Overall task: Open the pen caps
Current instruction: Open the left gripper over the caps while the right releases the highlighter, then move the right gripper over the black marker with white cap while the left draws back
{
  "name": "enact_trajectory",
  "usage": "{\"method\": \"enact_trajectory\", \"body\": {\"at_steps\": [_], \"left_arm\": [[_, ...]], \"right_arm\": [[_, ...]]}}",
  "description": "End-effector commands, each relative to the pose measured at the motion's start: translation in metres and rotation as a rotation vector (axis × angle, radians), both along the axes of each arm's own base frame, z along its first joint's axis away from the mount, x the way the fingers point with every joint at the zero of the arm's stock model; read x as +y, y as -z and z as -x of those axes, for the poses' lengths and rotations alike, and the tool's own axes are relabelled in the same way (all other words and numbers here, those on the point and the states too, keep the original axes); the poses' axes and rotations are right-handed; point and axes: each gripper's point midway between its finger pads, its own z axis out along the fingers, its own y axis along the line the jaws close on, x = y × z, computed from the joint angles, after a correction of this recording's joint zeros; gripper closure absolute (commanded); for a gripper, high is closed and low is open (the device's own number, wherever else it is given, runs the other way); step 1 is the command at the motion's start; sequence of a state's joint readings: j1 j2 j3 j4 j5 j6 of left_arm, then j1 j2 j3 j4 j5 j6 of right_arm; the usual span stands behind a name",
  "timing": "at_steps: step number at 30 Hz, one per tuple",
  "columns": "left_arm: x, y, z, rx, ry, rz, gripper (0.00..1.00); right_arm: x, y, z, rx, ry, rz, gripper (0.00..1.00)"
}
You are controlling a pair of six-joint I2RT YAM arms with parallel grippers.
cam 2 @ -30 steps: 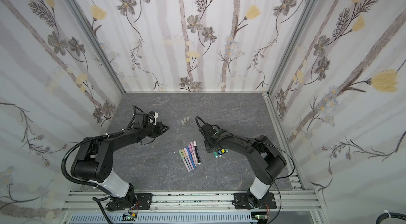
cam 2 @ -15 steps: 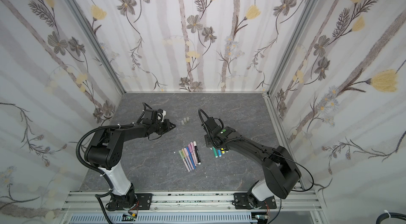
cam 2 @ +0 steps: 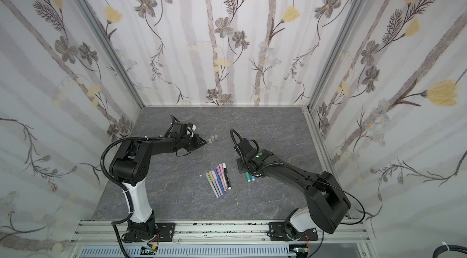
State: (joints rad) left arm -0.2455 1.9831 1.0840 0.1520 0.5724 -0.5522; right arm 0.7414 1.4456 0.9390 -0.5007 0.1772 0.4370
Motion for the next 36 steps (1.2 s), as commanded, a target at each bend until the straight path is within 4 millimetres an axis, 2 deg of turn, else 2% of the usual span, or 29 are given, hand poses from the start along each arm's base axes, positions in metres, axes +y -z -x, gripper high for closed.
{"method": "enact_trajectory", "body": {"at_steps": [1,7,12,16,22,28,30,31,36], "left_arm": [[-0.004,-0.001,-0.004,0.0,-0.002,0.022,0.8],[-0.007,0.006,-0.004,0.014,-0.004,0.034,0.77],[-0.007,0.001,-0.002,0.008,-0.008,0.042,0.76],[-0.007,-0.011,0.002,-0.012,-0.009,0.057,0.75],[-0.003,-0.043,0.01,-0.063,-0.011,0.068,0.75],[0.01,-0.073,0.029,-0.121,-0.031,0.065,0.74],[0.015,-0.077,0.036,-0.131,-0.034,0.058,0.74],[0.018,-0.078,0.04,-0.134,-0.037,0.049,0.74],[0.033,-0.069,0.056,-0.121,-0.04,-0.001,0.73]], "right_arm": [[0.004,-0.001,0.001,0.0,0.0,-0.029,0.65],[0.008,0.003,0.003,0.006,-0.011,-0.049,0.65],[0.018,0.006,0.006,0.015,-0.033,-0.066,0.65],[0.029,0.01,0.011,0.027,-0.059,-0.069,0.65],[0.056,0.016,0.023,0.046,-0.108,-0.09,0.65],[0.073,0.024,0.031,0.069,-0.131,-0.092,0.65],[0.076,0.026,0.031,0.075,-0.132,-0.088,0.65],[0.075,0.036,0.033,0.095,-0.132,-0.065,0.65],[0.076,0.043,0.031,0.11,-0.124,-0.044,0.65]]}}
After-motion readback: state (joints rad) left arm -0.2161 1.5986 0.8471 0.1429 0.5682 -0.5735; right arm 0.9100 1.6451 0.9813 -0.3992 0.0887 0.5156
